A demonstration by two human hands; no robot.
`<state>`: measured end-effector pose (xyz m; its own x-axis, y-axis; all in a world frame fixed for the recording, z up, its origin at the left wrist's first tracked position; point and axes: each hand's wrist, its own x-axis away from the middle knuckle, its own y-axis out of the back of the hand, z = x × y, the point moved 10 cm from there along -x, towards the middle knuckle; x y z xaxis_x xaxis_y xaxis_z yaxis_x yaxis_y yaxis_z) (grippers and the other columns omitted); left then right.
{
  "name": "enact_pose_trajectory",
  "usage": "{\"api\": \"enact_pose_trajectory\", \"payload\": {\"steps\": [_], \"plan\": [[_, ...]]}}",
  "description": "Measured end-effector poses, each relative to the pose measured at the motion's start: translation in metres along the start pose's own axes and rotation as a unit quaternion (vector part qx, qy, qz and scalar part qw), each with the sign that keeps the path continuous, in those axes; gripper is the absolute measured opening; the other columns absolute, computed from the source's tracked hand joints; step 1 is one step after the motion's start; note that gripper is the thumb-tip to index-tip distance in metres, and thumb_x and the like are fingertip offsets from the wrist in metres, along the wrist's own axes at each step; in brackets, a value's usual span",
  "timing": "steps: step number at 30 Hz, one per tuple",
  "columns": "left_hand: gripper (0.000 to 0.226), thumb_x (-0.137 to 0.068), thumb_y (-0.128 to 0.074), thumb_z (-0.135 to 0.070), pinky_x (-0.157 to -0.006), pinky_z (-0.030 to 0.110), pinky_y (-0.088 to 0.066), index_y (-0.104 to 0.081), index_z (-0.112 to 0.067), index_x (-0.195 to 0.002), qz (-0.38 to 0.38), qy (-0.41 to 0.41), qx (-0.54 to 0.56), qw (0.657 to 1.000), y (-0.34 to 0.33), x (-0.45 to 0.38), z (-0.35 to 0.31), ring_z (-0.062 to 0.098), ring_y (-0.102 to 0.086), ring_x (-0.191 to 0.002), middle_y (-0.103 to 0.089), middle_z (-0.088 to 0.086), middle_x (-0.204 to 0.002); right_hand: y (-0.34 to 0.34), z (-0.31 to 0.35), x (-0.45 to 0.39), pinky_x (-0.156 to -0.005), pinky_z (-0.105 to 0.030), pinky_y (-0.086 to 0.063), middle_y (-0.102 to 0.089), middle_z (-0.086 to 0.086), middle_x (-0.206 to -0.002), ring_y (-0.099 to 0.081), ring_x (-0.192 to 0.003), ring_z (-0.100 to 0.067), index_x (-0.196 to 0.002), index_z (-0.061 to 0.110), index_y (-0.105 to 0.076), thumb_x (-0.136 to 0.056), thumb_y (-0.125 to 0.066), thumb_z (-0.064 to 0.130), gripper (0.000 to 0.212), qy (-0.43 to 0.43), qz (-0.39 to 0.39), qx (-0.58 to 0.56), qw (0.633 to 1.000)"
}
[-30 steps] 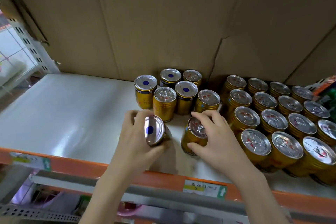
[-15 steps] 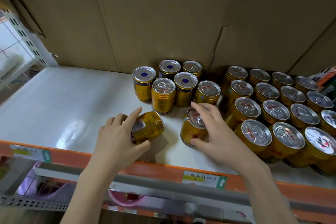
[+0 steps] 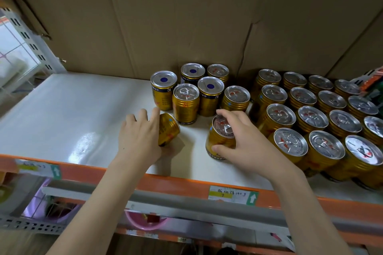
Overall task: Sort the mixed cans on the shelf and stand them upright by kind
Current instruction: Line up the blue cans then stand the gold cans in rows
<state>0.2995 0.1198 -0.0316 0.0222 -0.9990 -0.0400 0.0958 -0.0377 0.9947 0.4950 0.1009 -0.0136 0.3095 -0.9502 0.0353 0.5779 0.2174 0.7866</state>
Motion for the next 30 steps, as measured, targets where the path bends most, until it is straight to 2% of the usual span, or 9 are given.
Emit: {"api": "enact_pose_trajectory", "payload": {"steps": [4,7,10,12,14,18,23,27,30], "plan": [[0.073,-0.076,-0.062,-0.038,-0.067,0.030,-0.039,-0.026,-0.029,-0.138,0.007,-0.021,0.031,0.999,0.009,-0.007,0.001,0.031,-0.055,-0.101,-0.053,0.002,-0.114,0.009,0.004,-0.005,-0.100,-0.024,-0.037,-0.037,0.007,-0.135,-0.040,-0.122,-0.012,-0.140,0.031,-0.032,-0.077,-0.073,0.032,0.075,-0.008,-0.017,0.021,1.000],[0.077,-0.066,-0.072,-0.048,-0.068,0.028,-0.043,-0.036,-0.035,-0.133,0.049,-0.052,0.138,0.988,0.016,0.000,-0.006,0.026,-0.058,-0.098,-0.061,0.000,-0.108,0.016,0.007,-0.006,-0.099,-0.031,-0.041,-0.044,0.006,-0.130,-0.043,-0.119,-0.014,-0.136,0.031,-0.038,-0.071,-0.077,0.036,0.076,-0.012,-0.016,0.052,0.998],[0.077,-0.059,-0.081,-0.042,-0.078,0.033,-0.049,-0.041,-0.034,-0.125,0.066,-0.099,0.323,0.939,0.032,0.013,-0.027,0.022,-0.059,-0.093,-0.064,-0.003,-0.100,0.029,0.012,-0.005,-0.092,-0.028,-0.042,-0.050,0.007,-0.127,-0.047,-0.116,-0.013,-0.131,0.032,-0.043,-0.066,-0.079,0.043,0.075,0.000,-0.022,0.100,0.995],[0.075,-0.057,-0.084,-0.037,-0.079,0.034,-0.051,-0.041,-0.034,-0.119,0.060,-0.133,0.385,0.911,0.043,0.016,-0.042,0.018,-0.059,-0.092,-0.063,-0.006,-0.101,0.040,0.014,-0.005,-0.085,-0.023,-0.039,-0.051,0.008,-0.127,-0.047,-0.115,-0.011,-0.132,0.031,-0.043,-0.066,-0.078,0.045,0.075,-0.001,-0.021,0.116,0.993],[0.075,-0.057,-0.086,-0.033,-0.077,0.028,-0.051,-0.040,-0.031,-0.116,0.067,-0.152,0.418,0.893,0.047,0.014,-0.054,0.013,-0.058,-0.092,-0.060,-0.009,-0.103,0.050,0.013,-0.005,-0.084,-0.022,-0.038,-0.050,0.007,-0.129,-0.047,-0.115,-0.011,-0.134,0.029,-0.041,-0.067,-0.076,0.047,0.077,-0.008,-0.018,0.129,0.991],[0.073,-0.057,-0.088,-0.025,-0.076,0.026,-0.052,-0.041,-0.022,-0.112,0.090,-0.161,0.444,0.877,0.033,0.006,-0.071,0.012,-0.058,-0.094,-0.059,-0.005,-0.106,0.053,0.010,-0.006,-0.082,-0.023,-0.038,-0.049,0.004,-0.130,-0.047,-0.114,-0.013,-0.134,0.027,-0.040,-0.068,-0.074,0.052,0.079,-0.023,-0.004,0.163,0.986],[0.076,-0.056,-0.089,-0.023,-0.084,0.032,-0.052,-0.036,-0.025,-0.110,0.098,-0.149,0.469,0.865,0.018,0.003,-0.074,0.015,-0.057,-0.100,-0.057,-0.002,-0.111,0.037,0.007,-0.004,-0.092,-0.026,-0.039,-0.047,0.003,-0.134,-0.045,-0.120,-0.014,-0.136,0.024,-0.038,-0.069,-0.074,0.052,0.082,-0.010,0.030,0.194,0.981],[0.082,-0.066,-0.082,-0.036,-0.084,0.018,-0.042,-0.032,-0.026,-0.131,0.119,-0.170,0.438,0.875,0.021,0.006,-0.076,0.007,-0.049,-0.106,-0.049,-0.008,-0.125,0.031,0.005,0.002,-0.097,-0.026,-0.037,-0.041,0.002,-0.139,-0.041,-0.124,-0.014,-0.141,0.025,-0.032,-0.075,-0.070,0.049,0.080,0.001,0.049,0.183,0.982],[0.089,-0.070,-0.071,-0.050,-0.085,0.017,-0.042,-0.027,-0.028,-0.144,0.100,-0.164,0.441,0.877,0.035,0.006,-0.066,0.005,-0.050,-0.104,-0.047,-0.010,-0.130,0.033,0.005,0.004,-0.103,-0.029,-0.035,-0.035,0.001,-0.143,-0.037,-0.129,-0.015,-0.144,0.024,-0.029,-0.081,-0.062,0.052,0.077,0.008,0.055,0.181,0.982]]}}
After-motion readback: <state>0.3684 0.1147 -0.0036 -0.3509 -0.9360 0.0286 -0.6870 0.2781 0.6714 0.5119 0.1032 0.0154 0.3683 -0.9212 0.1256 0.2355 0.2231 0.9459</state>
